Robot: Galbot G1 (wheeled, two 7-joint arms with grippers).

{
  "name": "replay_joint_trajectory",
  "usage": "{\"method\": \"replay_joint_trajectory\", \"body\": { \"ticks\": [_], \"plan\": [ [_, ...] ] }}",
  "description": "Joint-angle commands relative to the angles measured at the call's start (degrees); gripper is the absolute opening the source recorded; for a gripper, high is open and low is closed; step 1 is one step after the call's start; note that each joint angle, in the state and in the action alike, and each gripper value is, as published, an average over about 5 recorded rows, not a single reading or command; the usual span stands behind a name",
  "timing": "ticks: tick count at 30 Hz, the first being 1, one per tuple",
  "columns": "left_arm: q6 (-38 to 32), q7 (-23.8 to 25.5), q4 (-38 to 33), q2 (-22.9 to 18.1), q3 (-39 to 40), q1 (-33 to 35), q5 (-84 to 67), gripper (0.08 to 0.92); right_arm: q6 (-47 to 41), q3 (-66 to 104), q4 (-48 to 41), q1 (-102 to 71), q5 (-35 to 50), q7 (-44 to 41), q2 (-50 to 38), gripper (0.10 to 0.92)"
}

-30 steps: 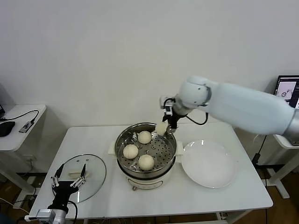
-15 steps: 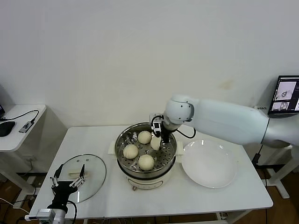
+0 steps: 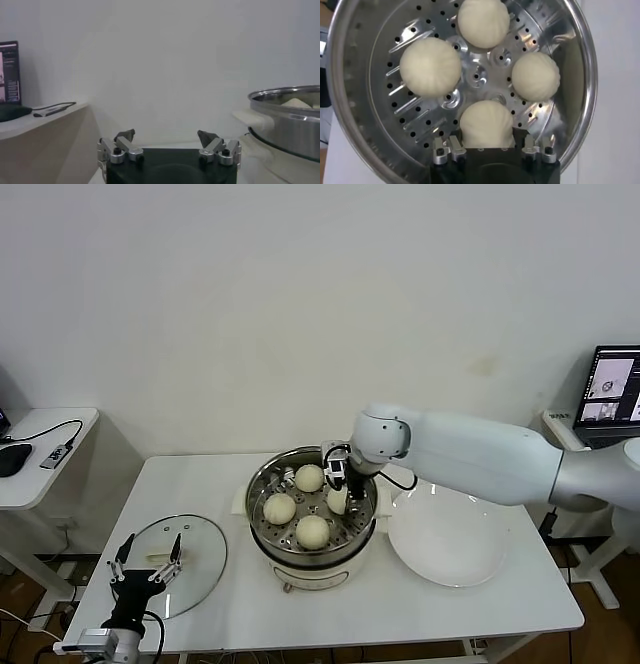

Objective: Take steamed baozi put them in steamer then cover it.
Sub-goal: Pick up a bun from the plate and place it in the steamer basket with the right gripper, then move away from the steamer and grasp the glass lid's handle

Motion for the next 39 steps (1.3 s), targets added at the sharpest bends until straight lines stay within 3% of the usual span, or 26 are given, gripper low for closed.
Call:
{"method": "replay_joint_trajectory", "body": {
  "ticks": [1, 6, 15, 23, 28, 33, 39],
  "plan": [
    [0.02, 0.03, -0.1, 0.18, -0.18, 0.07, -0.09, 0.823, -0.23, 1.33, 1.32, -0.59, -0.68, 0.84, -0.78, 0.701],
    [0.06, 0.06, -0.13, 0.3, -0.46, -0.02, -0.21, 0.823, -0.2, 3.76, 5.03, 0.42, 1.71, 1.58, -3.74, 0.809],
    [0.01, 0.11, 0.21, -0.03, -0.39, -0.17, -0.03, 0.823, 1.08, 12.38, 15.35, -3.91, 3.0, 7.09, -13.99, 0.823],
    [0.03, 0.06, 0.24, -0.22, -0.2, -0.29, 0.66, 0.823, 12.94, 31.29, 19.22, -24.43, 10.66, 29.23, -23.03, 0.823],
    [0.03, -0.02, 0.07, -0.25, -0.36, -0.02, 1.0, 0.823, 22.12, 47.16, 22.23, -41.9, 8.11, 37.15, -26.61, 0.823],
    [-0.29, -0.33, 0.66, -0.36, -0.01, 0.0, 1.4, 0.823, 31.53, 66.78, 24.64, -63.16, 1.95, 42.35, -24.52, 0.823],
    [-0.52, -1.71, 1.99, -0.83, 1.12, -1.05, 2.64, 0.823, 45.61, 87.81, 22.69, -83.75, -6.88, 42.69, -12.91, 0.823]
  ]
}}
